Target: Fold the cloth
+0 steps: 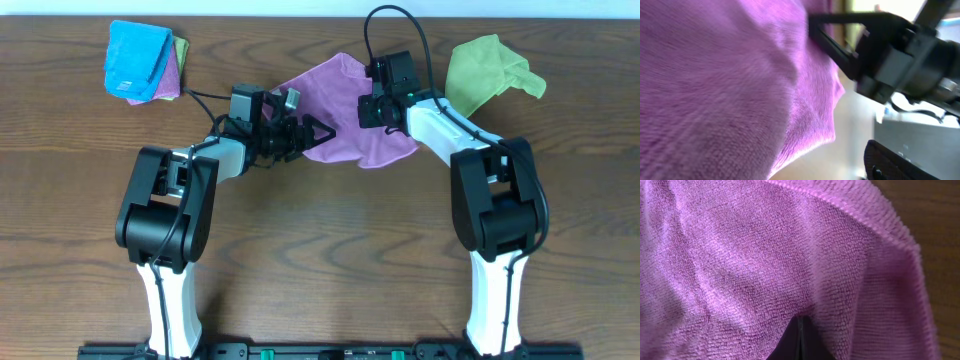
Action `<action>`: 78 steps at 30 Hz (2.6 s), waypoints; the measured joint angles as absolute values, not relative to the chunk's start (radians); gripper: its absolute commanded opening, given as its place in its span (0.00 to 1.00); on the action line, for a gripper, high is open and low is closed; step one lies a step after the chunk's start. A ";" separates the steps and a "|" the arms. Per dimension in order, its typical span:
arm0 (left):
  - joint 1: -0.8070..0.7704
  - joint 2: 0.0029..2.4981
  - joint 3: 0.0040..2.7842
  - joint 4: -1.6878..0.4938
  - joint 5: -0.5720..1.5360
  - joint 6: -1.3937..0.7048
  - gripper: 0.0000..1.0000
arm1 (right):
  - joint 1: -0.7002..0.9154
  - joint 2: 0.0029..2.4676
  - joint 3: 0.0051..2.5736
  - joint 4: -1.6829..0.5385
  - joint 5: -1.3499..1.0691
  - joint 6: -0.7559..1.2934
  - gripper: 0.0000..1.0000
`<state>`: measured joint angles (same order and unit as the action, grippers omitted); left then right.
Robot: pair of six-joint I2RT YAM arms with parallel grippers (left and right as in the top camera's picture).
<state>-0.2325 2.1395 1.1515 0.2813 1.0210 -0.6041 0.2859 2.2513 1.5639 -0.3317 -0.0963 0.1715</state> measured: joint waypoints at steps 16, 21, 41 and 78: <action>-0.232 2.140 1.151 0.260 1.411 -0.610 0.63 | 0.286 2.251 1.564 -0.332 -0.096 0.148 0.01; -0.232 2.140 1.151 0.256 1.497 -0.610 0.56 | 0.286 2.251 1.564 -0.332 -0.096 0.148 0.01; -0.233 2.140 1.140 -0.247 1.281 -0.337 0.50 | 0.175 2.299 2.054 -0.881 -0.030 0.022 0.01; -0.542 1.794 1.140 -0.449 0.545 -0.264 0.55 | -0.139 1.480 1.249 -0.873 -0.216 -0.096 0.47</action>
